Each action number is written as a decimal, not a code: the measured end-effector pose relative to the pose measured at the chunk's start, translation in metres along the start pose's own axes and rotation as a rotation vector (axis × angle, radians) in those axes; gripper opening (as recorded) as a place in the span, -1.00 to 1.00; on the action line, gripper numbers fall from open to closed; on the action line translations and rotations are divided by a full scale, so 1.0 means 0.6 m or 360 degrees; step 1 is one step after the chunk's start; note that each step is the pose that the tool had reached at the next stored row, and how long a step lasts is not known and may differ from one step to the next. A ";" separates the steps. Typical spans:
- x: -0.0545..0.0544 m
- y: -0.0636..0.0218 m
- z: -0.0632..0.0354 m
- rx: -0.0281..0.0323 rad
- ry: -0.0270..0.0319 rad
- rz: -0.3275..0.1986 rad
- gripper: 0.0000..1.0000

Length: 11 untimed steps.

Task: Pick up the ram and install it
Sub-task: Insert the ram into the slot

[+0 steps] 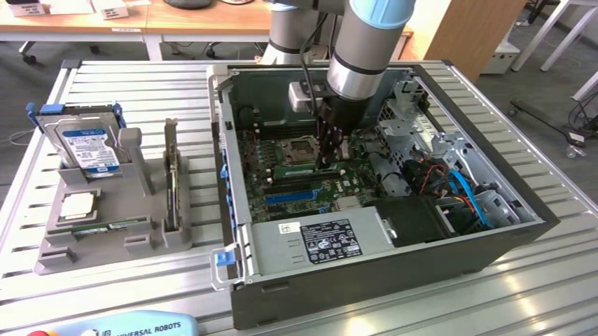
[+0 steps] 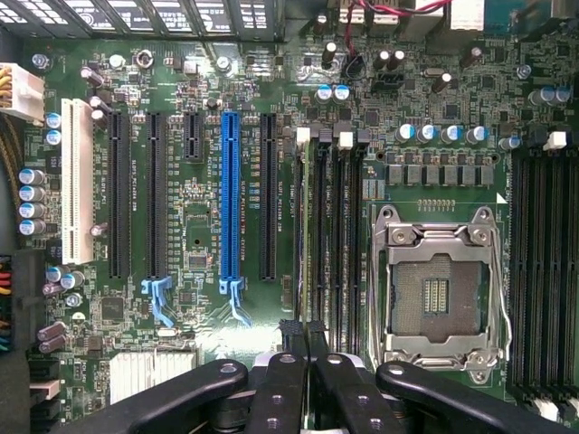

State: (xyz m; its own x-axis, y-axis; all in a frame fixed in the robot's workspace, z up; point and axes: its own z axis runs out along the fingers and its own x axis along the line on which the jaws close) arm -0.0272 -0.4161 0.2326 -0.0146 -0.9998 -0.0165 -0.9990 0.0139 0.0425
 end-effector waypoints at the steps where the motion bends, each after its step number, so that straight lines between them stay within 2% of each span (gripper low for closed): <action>1: 0.000 0.000 0.000 -0.00001 0.00002 0.0000 -0.76; 11: 0.000 0.000 0.002 0.00000 0.00001 0.0000 -0.76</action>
State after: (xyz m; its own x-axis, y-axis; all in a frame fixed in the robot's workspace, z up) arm -0.0272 -0.4161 0.2316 -0.0145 -0.9998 -0.0165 -0.9990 0.0138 0.0425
